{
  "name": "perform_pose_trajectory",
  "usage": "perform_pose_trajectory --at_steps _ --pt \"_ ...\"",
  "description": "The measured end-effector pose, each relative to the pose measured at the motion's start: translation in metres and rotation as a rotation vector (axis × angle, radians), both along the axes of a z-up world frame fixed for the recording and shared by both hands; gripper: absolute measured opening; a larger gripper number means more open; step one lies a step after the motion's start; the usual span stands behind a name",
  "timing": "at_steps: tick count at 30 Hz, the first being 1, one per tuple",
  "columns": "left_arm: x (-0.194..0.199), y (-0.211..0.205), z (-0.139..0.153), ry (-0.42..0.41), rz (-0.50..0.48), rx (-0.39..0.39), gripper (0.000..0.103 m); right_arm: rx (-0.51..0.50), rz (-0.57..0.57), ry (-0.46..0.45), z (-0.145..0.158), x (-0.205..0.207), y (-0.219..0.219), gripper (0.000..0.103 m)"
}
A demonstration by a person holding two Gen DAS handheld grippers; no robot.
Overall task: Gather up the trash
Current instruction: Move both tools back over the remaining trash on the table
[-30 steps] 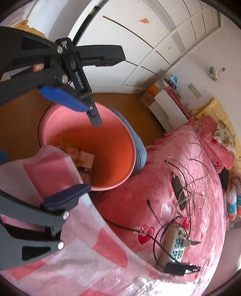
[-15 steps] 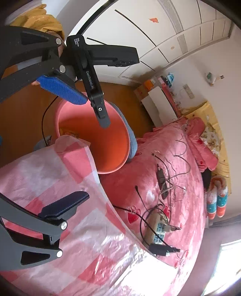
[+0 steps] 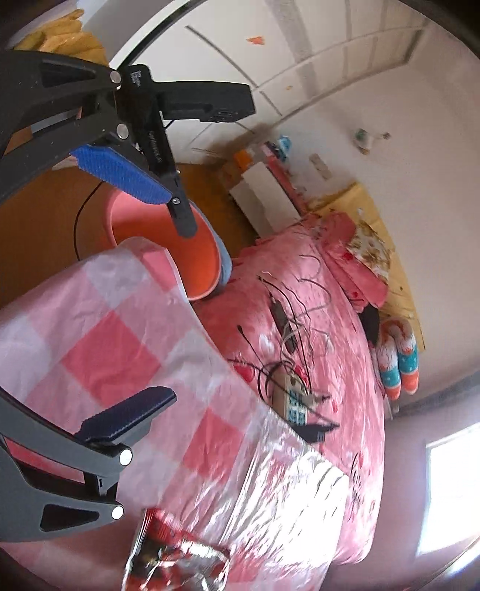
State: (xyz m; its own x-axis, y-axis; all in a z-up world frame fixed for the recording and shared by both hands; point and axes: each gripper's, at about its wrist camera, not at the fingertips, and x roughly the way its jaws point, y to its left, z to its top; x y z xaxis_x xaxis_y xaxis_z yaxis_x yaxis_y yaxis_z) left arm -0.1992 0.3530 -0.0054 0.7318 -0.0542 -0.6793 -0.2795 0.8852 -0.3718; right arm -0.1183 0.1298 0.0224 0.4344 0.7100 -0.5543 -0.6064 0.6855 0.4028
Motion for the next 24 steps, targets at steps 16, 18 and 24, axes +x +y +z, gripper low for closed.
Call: perform_pose_trajectory --at_steps 16,18,24 --pt "0.020 -0.066 0.010 0.079 -0.150 0.061 0.087 -0.001 -0.099 -0.027 0.014 0.000 -0.062 0.098" --pt "0.022 -0.074 0.013 0.083 -0.153 0.092 0.087 -0.007 -0.107 -0.037 0.015 -0.002 -0.066 0.098" --pt "0.025 -0.099 0.020 0.068 -0.194 0.134 0.087 -0.040 -0.143 -0.069 0.021 -0.005 -0.084 0.098"
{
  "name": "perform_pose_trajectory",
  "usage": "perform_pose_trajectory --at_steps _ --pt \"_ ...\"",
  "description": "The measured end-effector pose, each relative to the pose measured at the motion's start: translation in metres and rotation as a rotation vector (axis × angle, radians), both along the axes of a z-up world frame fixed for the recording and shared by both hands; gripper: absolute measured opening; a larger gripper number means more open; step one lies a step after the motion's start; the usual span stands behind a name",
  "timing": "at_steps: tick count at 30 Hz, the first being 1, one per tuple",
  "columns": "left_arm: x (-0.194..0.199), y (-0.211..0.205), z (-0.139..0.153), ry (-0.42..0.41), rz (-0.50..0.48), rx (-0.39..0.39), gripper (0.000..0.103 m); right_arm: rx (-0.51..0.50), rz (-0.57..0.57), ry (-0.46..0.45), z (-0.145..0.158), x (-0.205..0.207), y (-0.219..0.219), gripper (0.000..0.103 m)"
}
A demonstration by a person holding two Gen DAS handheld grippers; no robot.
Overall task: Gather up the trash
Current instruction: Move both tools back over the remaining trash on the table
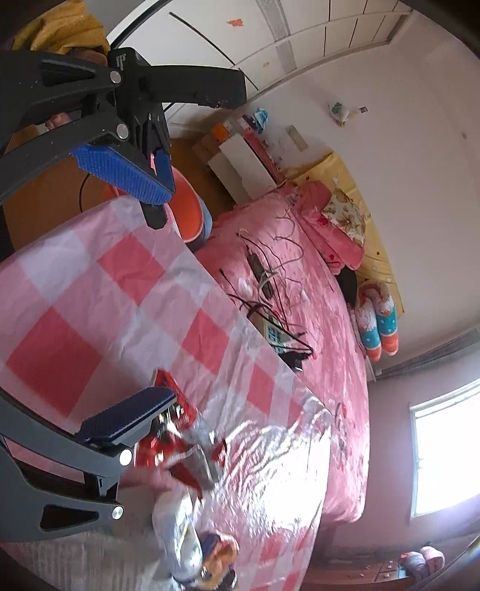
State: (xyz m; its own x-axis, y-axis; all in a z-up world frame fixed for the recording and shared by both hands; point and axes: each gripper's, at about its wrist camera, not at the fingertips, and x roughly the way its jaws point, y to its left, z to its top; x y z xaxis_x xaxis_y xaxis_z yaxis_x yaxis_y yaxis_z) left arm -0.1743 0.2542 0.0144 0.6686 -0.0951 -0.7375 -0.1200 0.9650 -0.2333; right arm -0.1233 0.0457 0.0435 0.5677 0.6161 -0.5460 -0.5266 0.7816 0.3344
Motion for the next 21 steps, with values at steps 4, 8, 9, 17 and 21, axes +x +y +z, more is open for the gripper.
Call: perform_pose_trajectory --at_steps 4,8,9,17,21 --pt "0.004 -0.021 0.005 0.000 -0.037 0.022 0.087 -0.011 -0.032 -0.017 0.005 -0.001 -0.015 0.098" --pt "0.007 -0.041 0.009 -0.003 -0.075 0.042 0.087 -0.006 -0.063 -0.026 0.009 0.001 -0.032 0.098" --pt "0.007 -0.046 0.011 -0.004 -0.084 0.047 0.087 -0.004 -0.074 -0.028 0.010 0.002 -0.037 0.098" --pt "0.009 -0.072 0.017 -0.010 -0.122 0.061 0.087 0.002 -0.138 -0.048 0.017 0.000 -0.065 0.098" --pt "0.010 -0.084 0.020 -0.016 -0.135 0.067 0.087 0.016 -0.164 -0.055 0.020 -0.001 -0.078 0.098"
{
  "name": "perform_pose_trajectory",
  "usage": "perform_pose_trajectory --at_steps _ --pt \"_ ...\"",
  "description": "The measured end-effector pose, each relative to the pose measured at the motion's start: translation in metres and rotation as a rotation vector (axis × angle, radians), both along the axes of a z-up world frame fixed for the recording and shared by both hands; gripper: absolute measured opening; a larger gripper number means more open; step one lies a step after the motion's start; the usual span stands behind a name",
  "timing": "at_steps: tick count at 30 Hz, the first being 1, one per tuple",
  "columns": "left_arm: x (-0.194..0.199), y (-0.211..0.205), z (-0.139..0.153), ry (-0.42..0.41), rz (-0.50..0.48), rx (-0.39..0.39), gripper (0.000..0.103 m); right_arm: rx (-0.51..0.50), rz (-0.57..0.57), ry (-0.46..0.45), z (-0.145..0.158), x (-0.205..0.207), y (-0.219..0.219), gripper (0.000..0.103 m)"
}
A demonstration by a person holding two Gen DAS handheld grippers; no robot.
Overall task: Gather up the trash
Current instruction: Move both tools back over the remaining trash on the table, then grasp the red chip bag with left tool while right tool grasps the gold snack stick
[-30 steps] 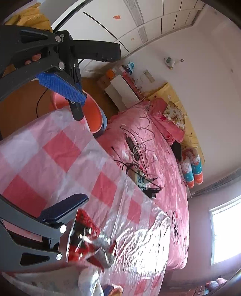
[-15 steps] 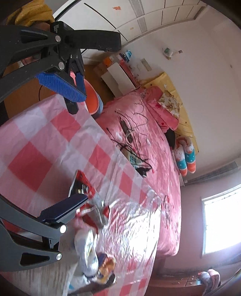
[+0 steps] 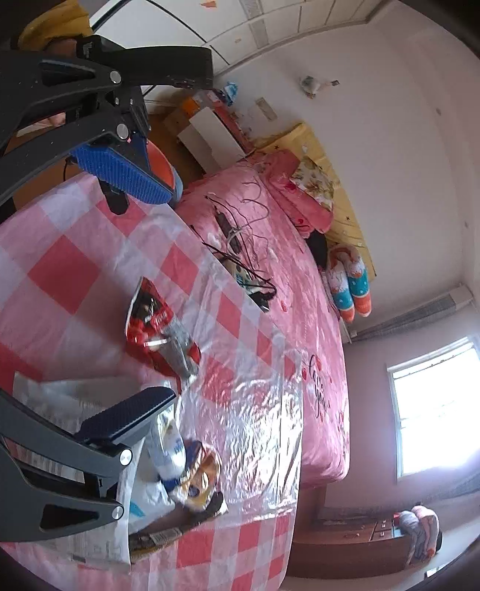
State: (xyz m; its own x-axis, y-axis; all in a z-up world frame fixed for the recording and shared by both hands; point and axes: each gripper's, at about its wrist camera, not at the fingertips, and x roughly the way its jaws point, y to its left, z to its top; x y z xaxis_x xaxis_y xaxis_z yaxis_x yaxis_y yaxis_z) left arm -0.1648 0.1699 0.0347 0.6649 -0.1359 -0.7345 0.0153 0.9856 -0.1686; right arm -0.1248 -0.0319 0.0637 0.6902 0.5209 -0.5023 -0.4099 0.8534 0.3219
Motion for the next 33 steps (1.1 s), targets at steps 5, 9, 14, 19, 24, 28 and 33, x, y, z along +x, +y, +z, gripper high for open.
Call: perform_pose_trajectory --at_steps 5,9,14,19,24,28,33 --pt "0.003 -0.016 0.004 -0.005 -0.028 0.012 0.087 0.020 -0.046 -0.008 0.004 0.000 -0.023 0.098" --pt "0.008 -0.034 0.008 -0.014 -0.074 0.023 0.087 0.035 -0.109 -0.002 0.006 0.006 -0.052 0.098" --pt "0.017 -0.055 0.012 0.004 -0.127 0.039 0.087 0.042 -0.195 0.006 0.005 0.015 -0.085 0.098" --pt "0.032 -0.073 0.013 0.037 -0.155 0.056 0.087 0.046 -0.273 0.033 0.000 0.028 -0.117 0.098" --pt "0.050 -0.090 0.014 0.062 -0.175 0.067 0.087 0.076 -0.319 0.108 -0.014 0.044 -0.151 0.098" --pt "0.065 -0.102 0.014 0.070 -0.183 0.076 0.087 0.124 -0.336 0.180 -0.027 0.058 -0.174 0.098" --pt "0.087 -0.105 0.008 0.099 -0.171 0.069 0.087 0.170 -0.322 0.252 -0.039 0.073 -0.187 0.098"
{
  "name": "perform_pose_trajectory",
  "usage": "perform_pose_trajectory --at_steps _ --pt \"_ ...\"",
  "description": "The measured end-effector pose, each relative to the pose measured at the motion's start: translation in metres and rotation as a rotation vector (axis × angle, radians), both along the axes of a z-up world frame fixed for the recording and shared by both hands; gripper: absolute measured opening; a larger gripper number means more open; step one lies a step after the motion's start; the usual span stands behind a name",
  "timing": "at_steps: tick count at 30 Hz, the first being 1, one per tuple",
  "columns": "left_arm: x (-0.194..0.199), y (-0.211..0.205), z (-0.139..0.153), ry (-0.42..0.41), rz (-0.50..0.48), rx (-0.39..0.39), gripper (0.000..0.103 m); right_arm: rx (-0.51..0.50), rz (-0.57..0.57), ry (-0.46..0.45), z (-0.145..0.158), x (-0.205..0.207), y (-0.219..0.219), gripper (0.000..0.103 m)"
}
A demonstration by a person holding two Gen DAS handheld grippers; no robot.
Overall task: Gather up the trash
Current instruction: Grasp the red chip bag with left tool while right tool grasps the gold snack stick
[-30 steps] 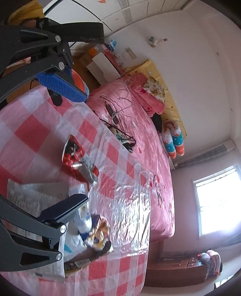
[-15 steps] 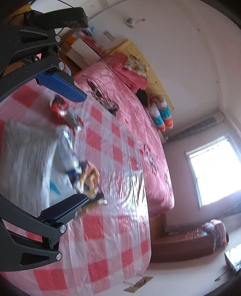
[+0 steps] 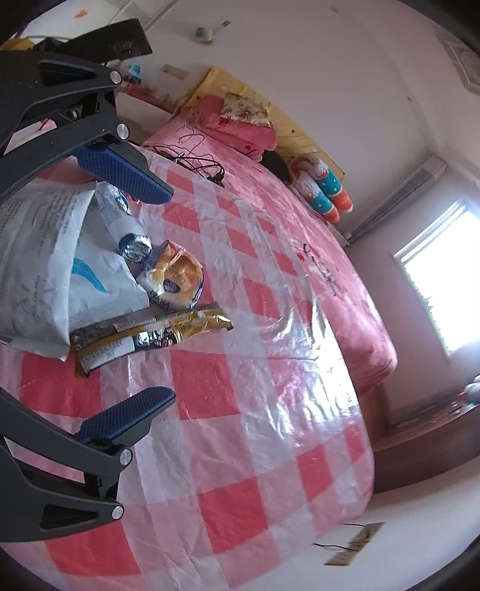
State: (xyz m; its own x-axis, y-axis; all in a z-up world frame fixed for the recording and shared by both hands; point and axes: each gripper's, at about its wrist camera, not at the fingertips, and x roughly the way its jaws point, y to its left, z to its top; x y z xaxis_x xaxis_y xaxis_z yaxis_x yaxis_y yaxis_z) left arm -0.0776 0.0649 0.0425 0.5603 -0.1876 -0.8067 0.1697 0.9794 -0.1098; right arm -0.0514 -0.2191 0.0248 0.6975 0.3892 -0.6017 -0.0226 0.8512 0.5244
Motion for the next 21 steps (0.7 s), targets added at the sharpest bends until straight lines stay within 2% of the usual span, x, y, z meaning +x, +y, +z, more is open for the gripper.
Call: perform_pose_trajectory --at_steps 5,6,7,9,14,16,18,21 --pt "0.013 0.000 -0.008 0.026 0.011 0.005 0.086 -0.045 0.029 0.027 -0.006 0.010 0.010 0.096" --pt "0.016 0.000 -0.010 0.031 0.014 0.008 0.085 -0.048 0.033 0.034 -0.007 0.012 0.011 0.091" --pt "0.017 0.000 -0.012 0.035 0.016 0.009 0.082 -0.055 0.036 0.053 -0.011 0.015 0.012 0.080" --pt "0.020 0.001 -0.016 0.050 0.021 0.005 0.078 -0.053 0.037 0.074 -0.017 0.019 0.012 0.078" --pt "0.025 0.002 -0.020 0.047 0.025 0.005 0.074 -0.049 0.040 0.101 -0.024 0.024 0.009 0.072" --pt "0.027 0.002 -0.022 0.050 0.026 0.011 0.068 -0.068 0.041 0.109 -0.026 0.024 0.010 0.064" --pt "0.029 0.002 -0.023 0.052 0.027 0.009 0.064 -0.087 0.039 0.110 -0.026 0.026 0.010 0.061" --pt "0.030 0.003 -0.024 0.043 0.024 -0.005 0.063 -0.129 0.038 0.108 -0.026 0.027 0.014 0.056"
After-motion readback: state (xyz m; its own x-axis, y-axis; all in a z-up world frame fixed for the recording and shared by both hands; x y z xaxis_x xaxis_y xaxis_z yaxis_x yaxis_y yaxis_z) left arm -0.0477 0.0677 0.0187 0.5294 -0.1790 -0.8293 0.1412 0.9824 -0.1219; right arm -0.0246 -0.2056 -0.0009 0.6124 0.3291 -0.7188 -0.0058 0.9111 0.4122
